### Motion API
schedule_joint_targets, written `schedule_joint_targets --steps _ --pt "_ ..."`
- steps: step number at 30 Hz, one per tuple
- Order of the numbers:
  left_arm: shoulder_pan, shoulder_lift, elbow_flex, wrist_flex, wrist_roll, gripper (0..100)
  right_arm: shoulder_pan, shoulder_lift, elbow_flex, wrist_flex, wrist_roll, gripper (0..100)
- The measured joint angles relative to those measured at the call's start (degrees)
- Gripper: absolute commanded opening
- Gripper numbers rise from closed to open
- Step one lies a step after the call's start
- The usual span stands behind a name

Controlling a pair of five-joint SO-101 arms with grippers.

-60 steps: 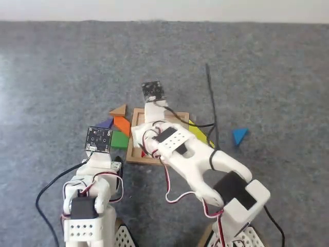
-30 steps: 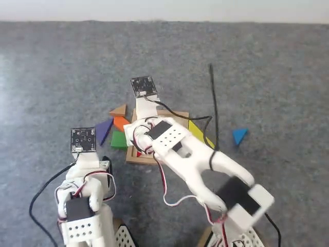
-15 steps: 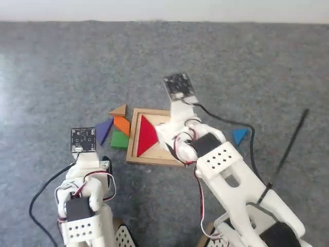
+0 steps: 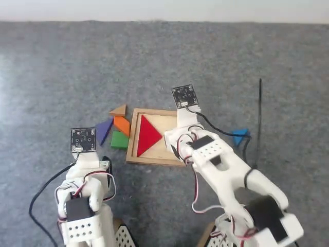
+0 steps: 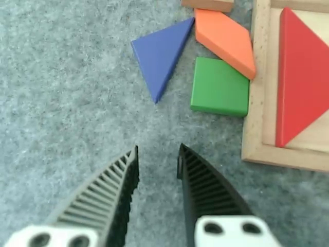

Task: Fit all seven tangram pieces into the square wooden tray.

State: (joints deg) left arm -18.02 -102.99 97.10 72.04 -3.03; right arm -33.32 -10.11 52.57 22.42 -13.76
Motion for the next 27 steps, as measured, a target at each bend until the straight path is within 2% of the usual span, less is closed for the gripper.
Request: schedule_joint_targets --steps 12,21,27 --pt "0.0 0.0 0.0 0.0 0.0 12 0.0 2.2 -1.2 -0.4 0.0 0.6" --pt "0.0 0.0 0.0 0.0 0.0 12 -4.0 2.2 -2.5 -0.4 0.0 0.6" --pt "0.0 0.0 0.0 0.0 0.0 12 -4.0 5.7 -5.3 -0.4 0.0 0.6"
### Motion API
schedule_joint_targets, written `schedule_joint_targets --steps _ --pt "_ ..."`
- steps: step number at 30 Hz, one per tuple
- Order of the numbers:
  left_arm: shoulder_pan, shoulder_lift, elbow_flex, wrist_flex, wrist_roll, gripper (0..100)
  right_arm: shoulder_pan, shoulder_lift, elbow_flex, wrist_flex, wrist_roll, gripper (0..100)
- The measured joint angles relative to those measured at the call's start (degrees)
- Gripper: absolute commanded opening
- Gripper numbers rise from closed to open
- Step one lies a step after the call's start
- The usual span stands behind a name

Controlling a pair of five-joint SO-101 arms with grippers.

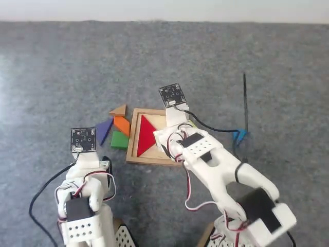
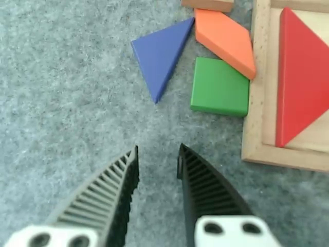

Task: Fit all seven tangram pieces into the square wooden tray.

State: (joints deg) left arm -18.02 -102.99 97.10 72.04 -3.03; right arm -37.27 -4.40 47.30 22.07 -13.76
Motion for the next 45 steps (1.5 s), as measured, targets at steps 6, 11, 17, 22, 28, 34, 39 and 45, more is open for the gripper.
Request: schedule_joint_targets --steps 6,11,17,22,28,34,39,45 --pt "0.0 0.0 0.0 0.0 0.0 12 -0.1 7.5 -6.1 -0.1 1.1 0.6" --pt "0.0 0.0 0.0 0.0 0.0 12 -3.0 10.0 -9.0 -0.1 2.3 0.6" --pt "0.0 0.0 0.0 0.0 0.0 12 -5.9 10.5 -9.7 -0.4 3.5 0.6" --pt "0.0 0.0 0.0 0.0 0.0 12 -4.5 6.4 -9.2 0.3 3.9 0.6" --pt "0.0 0.0 0.0 0.0 0.0 12 -2.7 -5.6 -3.9 4.0 5.8 0.6" --pt "0.0 0.0 0.0 0.0 0.0 12 -2.6 -7.5 2.2 3.6 8.6 0.6" --pt "0.0 0.0 0.0 0.0 0.0 12 -1.1 -2.9 2.3 3.1 8.9 0.6" --pt "0.0 0.0 0.0 0.0 0.0 12 4.2 -1.2 2.3 3.1 10.4 0.6"
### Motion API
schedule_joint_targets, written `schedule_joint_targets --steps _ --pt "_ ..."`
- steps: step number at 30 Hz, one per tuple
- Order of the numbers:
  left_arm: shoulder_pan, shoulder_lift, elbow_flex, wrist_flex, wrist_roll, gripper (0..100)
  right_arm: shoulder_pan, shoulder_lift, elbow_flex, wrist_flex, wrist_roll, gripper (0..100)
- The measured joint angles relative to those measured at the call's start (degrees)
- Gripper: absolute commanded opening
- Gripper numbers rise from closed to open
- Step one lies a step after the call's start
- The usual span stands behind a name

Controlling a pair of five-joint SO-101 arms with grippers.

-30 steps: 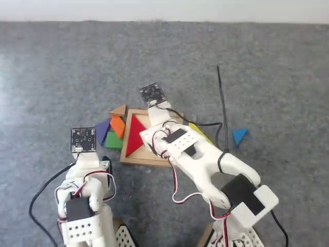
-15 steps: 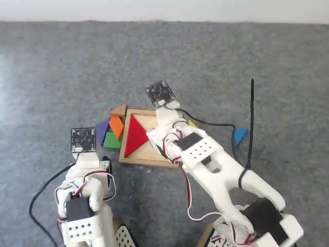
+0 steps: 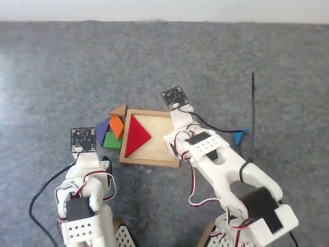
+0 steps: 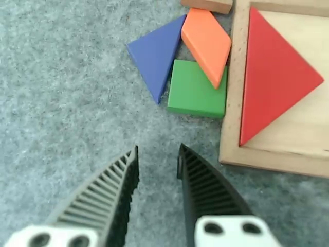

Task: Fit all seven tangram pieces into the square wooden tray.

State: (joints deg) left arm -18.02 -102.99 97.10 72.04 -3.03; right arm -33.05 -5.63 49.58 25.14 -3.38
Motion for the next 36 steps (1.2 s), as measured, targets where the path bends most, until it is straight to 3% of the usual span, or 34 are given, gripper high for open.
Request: schedule_joint_targets --steps 9,19,22,28,32,36 --pt "0.0 0.0 0.0 0.0 0.0 12 4.6 0.0 0.0 0.0 3.0 0.6" --pt "0.0 0.0 0.0 0.0 0.0 12 3.6 -7.1 -0.9 1.4 3.5 3.6" --pt "0.0 0.0 0.0 0.0 0.0 12 3.4 -12.8 -0.9 8.4 7.8 6.9" --pt "0.0 0.0 0.0 0.0 0.0 12 5.3 -19.4 -0.8 27.4 24.6 8.4" --pt "0.0 0.0 0.0 0.0 0.0 12 6.1 -19.4 2.1 26.5 28.3 9.9" --pt "0.0 0.0 0.0 0.0 0.0 12 6.2 -17.0 3.6 23.0 28.7 18.1"
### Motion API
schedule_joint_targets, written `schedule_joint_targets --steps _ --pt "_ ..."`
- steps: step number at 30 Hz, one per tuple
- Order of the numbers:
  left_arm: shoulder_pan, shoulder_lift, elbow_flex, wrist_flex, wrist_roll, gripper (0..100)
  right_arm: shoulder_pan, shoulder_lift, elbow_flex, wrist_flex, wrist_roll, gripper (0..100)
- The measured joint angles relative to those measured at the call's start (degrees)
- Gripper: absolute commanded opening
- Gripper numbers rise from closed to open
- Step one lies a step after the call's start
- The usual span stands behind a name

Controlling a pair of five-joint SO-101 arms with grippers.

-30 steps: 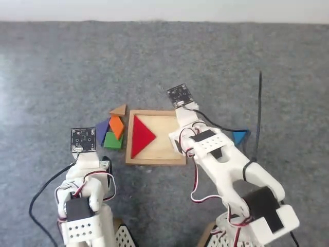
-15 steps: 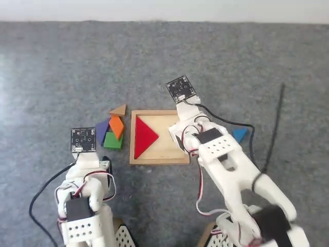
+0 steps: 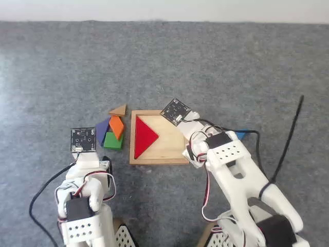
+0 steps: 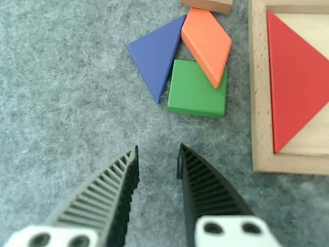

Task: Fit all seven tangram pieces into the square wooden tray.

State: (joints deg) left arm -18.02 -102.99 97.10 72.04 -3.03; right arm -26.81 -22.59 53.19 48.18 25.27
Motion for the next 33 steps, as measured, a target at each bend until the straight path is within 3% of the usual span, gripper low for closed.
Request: schedule_joint_targets --steps 5,21,28,33 --pt "0.0 0.0 0.0 0.0 0.0 12 0.0 3.9 0.0 -1.5 0.1 24.4" --pt "0.0 0.0 0.0 0.0 0.0 12 1.0 10.6 -1.0 -6.6 0.6 25.1" --pt "0.0 0.0 0.0 0.0 0.0 12 1.1 10.8 -1.0 -8.1 -2.6 36.1" --pt "0.0 0.0 0.0 0.0 0.0 12 1.1 11.2 -1.0 -8.7 -3.5 36.2"
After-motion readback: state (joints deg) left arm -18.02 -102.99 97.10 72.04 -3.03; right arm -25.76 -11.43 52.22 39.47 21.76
